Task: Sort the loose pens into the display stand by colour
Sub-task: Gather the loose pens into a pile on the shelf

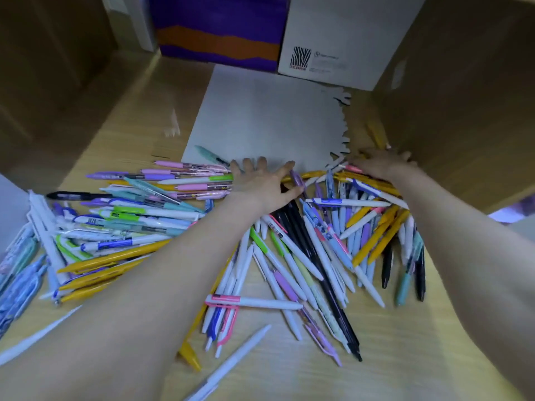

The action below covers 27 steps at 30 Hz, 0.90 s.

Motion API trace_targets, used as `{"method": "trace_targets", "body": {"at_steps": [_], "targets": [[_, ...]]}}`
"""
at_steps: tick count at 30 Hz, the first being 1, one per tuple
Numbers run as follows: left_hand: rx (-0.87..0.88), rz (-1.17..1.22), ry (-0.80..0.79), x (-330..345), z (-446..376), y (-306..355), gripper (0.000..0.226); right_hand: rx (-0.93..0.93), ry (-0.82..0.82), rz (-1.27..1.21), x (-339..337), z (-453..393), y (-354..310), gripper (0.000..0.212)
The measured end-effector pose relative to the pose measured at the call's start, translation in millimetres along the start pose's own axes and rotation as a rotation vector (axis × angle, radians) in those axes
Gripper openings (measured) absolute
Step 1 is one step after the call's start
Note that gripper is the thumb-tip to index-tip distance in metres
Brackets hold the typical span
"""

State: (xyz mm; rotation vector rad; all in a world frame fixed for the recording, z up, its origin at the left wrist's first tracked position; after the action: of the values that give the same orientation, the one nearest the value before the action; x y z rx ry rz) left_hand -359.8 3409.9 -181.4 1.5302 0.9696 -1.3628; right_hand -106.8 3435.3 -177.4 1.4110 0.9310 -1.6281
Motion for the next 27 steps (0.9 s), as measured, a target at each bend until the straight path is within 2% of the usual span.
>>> {"method": "trace_targets", "body": {"at_steps": [3, 7, 12, 15, 18, 20, 22, 24, 25, 27], "targets": [[0.014, -0.010, 0.020, -6, 1, -3, 0.067, -0.005, -0.027, -0.003, 7, -1, -1, 0.076], [0.045, -0.040, 0.089, -9, 14, -7, 0.061, -0.133, 0.072, -0.076, 1, 26, -10, 0.063], [0.043, -0.049, 0.133, -12, 32, -14, 0.058, -0.326, 0.070, -0.081, 10, 59, -39, 0.051], [0.063, -0.062, 0.249, -22, 46, -19, 0.066, -0.412, 0.106, -0.105, 14, 89, -60, 0.046], [0.080, -0.081, 0.402, -33, 59, -26, 0.055, -0.517, 0.133, -0.076, 15, 123, -84, 0.046], [0.049, -0.039, 0.430, -37, 67, -30, 0.051, -0.581, 0.119, -0.066, 18, 142, -98, 0.046], [0.001, 0.057, 0.476, -43, 76, -33, 0.051, -0.640, 0.071, -0.152, 21, 153, -106, 0.050], [-0.028, 0.116, 0.471, -47, 82, -33, 0.056, -0.657, 0.129, -0.368, 1, 148, -108, 0.054], [-0.035, 0.124, 0.455, -49, 82, -33, 0.061, -0.620, 0.200, -0.499, -13, 134, -104, 0.048], [-0.034, 0.140, 0.398, -49, 71, -32, 0.066, -0.429, 0.290, -0.661, -27, 90, -85, 0.039]]}}
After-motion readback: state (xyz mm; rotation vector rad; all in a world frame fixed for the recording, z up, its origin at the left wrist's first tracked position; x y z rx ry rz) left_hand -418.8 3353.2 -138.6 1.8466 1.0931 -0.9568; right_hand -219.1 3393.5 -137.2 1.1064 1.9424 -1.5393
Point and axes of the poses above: each hand's wrist, its own z-axis away from the middle knuckle, its own x-axis out of the palm, y = z × x, the point moved 10 cm from there along -z, towards the middle knuckle, and after that the axes turned 15 degrees about y, right-handed, at the moved point
